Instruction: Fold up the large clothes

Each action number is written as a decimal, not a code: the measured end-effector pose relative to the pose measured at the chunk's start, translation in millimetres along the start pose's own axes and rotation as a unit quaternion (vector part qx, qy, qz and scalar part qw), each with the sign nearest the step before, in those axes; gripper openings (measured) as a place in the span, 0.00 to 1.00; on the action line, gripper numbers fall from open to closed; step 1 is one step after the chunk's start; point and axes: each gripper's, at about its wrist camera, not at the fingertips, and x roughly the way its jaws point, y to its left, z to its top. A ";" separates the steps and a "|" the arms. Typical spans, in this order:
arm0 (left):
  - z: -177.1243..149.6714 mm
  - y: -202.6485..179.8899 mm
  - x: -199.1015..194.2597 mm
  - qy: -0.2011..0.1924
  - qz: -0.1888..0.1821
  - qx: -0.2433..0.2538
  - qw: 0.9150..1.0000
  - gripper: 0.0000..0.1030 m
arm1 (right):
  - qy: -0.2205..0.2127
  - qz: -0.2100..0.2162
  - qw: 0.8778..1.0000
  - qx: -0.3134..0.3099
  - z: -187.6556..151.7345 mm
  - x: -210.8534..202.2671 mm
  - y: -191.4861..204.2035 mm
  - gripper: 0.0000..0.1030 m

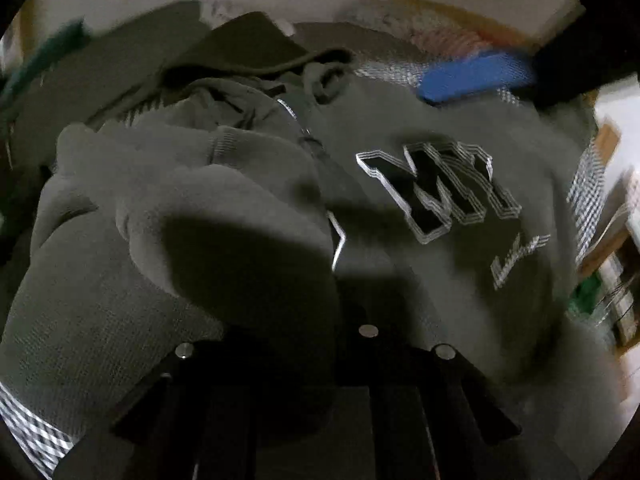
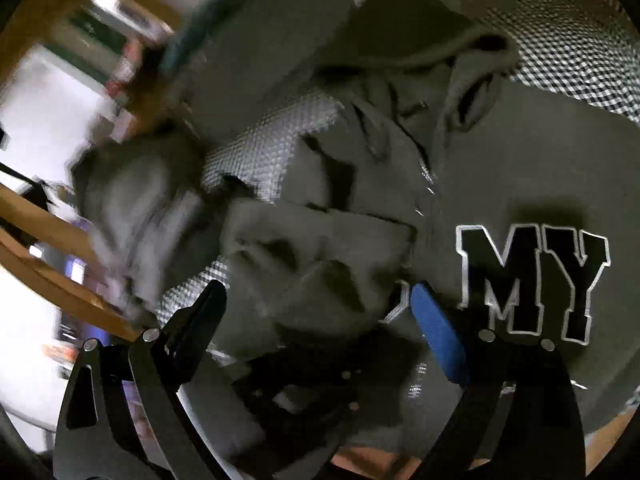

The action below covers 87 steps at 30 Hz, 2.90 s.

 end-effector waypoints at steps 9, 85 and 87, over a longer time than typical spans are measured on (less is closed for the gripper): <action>-24.3 -38.5 -1.4 -0.025 0.129 0.144 0.981 0.10 | 0.079 -0.059 0.989 -0.108 18.3 51.4 48.6 0.90; -74.9 68.9 -44.5 0.044 -0.244 -0.605 0.757 0.93 | -0.222 0.078 0.953 0.189 -14.7 -160.4 -262.2 0.07; -76.5 69.6 -35.4 0.042 -0.248 -0.601 0.759 0.93 | -0.226 0.084 0.951 0.192 -14.2 -160.8 -262.7 0.07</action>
